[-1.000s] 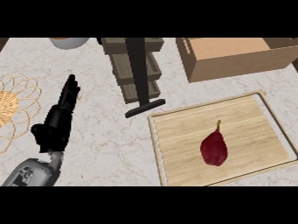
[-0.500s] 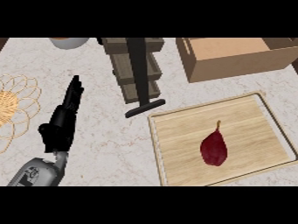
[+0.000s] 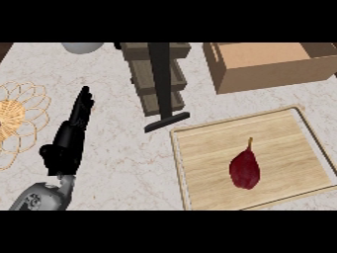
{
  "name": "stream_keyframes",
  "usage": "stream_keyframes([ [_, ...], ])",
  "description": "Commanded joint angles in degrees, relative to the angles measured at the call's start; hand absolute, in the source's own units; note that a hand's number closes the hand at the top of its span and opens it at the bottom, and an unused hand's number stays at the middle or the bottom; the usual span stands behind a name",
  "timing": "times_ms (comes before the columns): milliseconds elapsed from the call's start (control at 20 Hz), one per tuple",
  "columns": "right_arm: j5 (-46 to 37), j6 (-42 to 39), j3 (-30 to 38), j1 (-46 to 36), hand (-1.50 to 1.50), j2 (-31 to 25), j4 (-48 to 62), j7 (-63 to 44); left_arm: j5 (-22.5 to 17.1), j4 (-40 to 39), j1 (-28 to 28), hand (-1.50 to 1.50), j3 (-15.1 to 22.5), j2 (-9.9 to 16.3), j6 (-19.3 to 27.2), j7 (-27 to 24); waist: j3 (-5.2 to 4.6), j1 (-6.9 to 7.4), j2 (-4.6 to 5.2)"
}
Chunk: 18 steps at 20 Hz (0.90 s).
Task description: Pick the pear from the tray and place it in the tiered basket
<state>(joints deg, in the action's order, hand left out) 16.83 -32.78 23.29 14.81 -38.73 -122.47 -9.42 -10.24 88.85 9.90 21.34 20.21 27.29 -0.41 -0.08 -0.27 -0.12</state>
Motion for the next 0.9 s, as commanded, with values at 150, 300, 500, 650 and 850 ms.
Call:
stream_keyframes([
  [150,-8.16,1.33,-8.06,-4.22,-1.5,4.33,-6.12,-9.18,4.27,-1.83,0.56,0.0,0.19,-4.45,0.0,0.04,0.07,0.38,0.15],
  [300,-2.09,-2.47,-4.73,-1.81,-1.5,2.36,-9.26,-14.95,5.52,-0.84,0.74,0.0,0.02,-5.86,0.46,2.1,0.06,-0.05,0.04],
  [500,-6.77,-4.48,-9.15,-7.19,-1.5,2.66,-3.82,-16.74,6.61,-0.02,-0.64,0.0,-1.02,-5.82,-1.31,1.52,0.08,0.45,0.11],
  [650,-5.32,-6.31,-7.85,-6.13,-1.5,4.37,-7.06,-20.79,5.72,-2.31,0.4,0.0,-4.72,-6.52,-3.92,0.67,0.07,0.12,0.08],
  [850,-18.81,-7.57,-11.7,-1.13,-1.5,9.54,-8.62,-14.96,7.54,0.19,0.03,0.0,-4.29,-6.44,-4.18,3.33,0.11,-0.01,0.03],
])
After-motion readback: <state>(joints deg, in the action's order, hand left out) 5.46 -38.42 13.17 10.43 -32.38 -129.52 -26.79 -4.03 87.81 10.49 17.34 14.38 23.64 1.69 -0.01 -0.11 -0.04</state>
